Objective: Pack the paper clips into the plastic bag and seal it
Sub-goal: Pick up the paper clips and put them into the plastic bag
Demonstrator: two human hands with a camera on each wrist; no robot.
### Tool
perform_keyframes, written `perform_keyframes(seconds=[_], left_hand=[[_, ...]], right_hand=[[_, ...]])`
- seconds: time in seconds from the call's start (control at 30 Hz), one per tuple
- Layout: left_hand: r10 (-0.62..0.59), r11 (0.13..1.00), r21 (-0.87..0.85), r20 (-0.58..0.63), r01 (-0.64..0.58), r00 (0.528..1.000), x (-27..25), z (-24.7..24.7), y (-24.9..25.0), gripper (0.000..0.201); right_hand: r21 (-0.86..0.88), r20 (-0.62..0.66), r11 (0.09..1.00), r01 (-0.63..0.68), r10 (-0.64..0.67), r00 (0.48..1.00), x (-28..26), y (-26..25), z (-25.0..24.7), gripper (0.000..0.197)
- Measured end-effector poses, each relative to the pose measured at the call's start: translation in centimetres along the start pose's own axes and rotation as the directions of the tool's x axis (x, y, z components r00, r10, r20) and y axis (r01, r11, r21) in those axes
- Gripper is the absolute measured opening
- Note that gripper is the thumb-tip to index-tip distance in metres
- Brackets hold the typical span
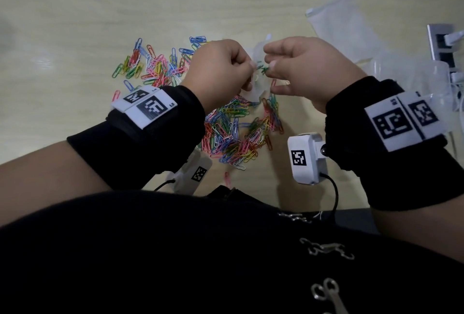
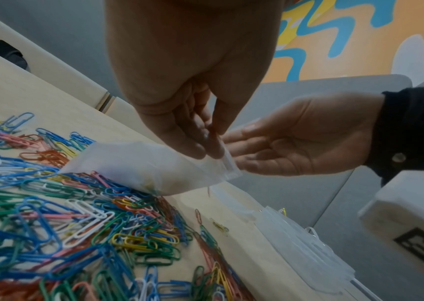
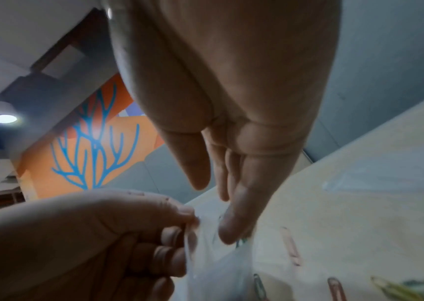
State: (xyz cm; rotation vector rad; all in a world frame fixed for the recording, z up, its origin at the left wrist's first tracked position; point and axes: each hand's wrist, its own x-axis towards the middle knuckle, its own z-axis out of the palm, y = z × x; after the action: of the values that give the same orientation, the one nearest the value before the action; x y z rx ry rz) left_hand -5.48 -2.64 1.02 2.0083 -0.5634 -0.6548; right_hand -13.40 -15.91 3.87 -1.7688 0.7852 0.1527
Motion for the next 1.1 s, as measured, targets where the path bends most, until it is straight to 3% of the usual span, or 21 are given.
perform_keyframes(seconds=[0.1, 0.2, 0.3, 0.4, 0.5, 0.57, 0.63, 0.73, 0.83, 1.03, 1.1], left_hand=[[-0.021, 0.999, -0.029, -0.018, 0.021, 1.000, 0.0, -0.1, -0.1, 0.020], [-0.035, 0.998, -0.049, -0.033, 0.034, 0.999, 0.0, -0.2, -0.3, 0.018], [-0.044, 0.997, -0.063, -0.053, 0.040, 0.998, 0.0, -0.3, -0.4, 0.013], [-0.050, 0.996, -0.078, -0.083, 0.043, 0.995, 0.1, -0.3, -0.4, 0.014], [-0.053, 0.995, -0.092, -0.107, 0.044, 0.993, 0.4, -0.4, -0.5, 0.018], [-0.053, 0.994, -0.096, -0.110, 0.043, 0.993, 0.5, -0.4, -0.4, 0.018], [-0.050, 0.995, -0.091, -0.111, 0.040, 0.993, 0.5, -0.5, -0.4, 0.018], [-0.045, 0.996, -0.077, -0.120, 0.036, 0.992, 0.5, -0.6, -0.4, 0.017], [-0.040, 0.998, -0.052, -0.114, 0.034, 0.993, 0.4, -0.6, -0.6, 0.018], [-0.023, 0.999, -0.033, -0.051, 0.022, 0.998, 0.2, -0.4, -0.5, 0.018], [-0.017, 1.000, -0.022, -0.035, 0.016, 0.999, 0.1, -0.4, -0.4, 0.020]], right_hand=[[-0.021, -0.184, 0.997, 0.073, -0.076, 0.980, -0.2, 0.8, -0.6, 0.018], [-0.350, -0.287, 0.935, -0.049, -0.058, 0.956, 1.2, 4.1, -1.0, 0.031], [-0.561, -0.132, 0.825, -0.064, -0.013, 0.991, 2.2, 8.0, -0.1, 0.055], [-0.660, 0.076, 0.741, 0.124, -0.098, 0.992, 2.1, 9.4, 1.4, 0.070], [-0.624, 0.272, 0.703, 0.340, -0.212, 0.938, 1.0, 9.2, 2.6, 0.096], [-0.707, 0.395, 0.548, 0.447, -0.219, 0.892, 0.1, 9.8, 2.7, 0.103], [-0.775, 0.440, 0.389, 0.498, -0.235, 0.867, -0.5, 10.6, 2.3, 0.092], [-0.747, 0.382, 0.434, 0.503, -0.339, 0.860, -0.4, 11.4, 1.5, 0.056], [-0.774, 0.242, 0.490, 0.402, -0.358, 0.902, -0.3, 11.0, 1.2, 0.033], [-0.764, 0.027, 0.607, 0.220, -0.310, 0.950, 0.6, 9.2, 0.8, 0.017], [-0.686, -0.085, 0.719, 0.116, -0.238, 0.968, 0.9, 8.6, 0.4, 0.012]])
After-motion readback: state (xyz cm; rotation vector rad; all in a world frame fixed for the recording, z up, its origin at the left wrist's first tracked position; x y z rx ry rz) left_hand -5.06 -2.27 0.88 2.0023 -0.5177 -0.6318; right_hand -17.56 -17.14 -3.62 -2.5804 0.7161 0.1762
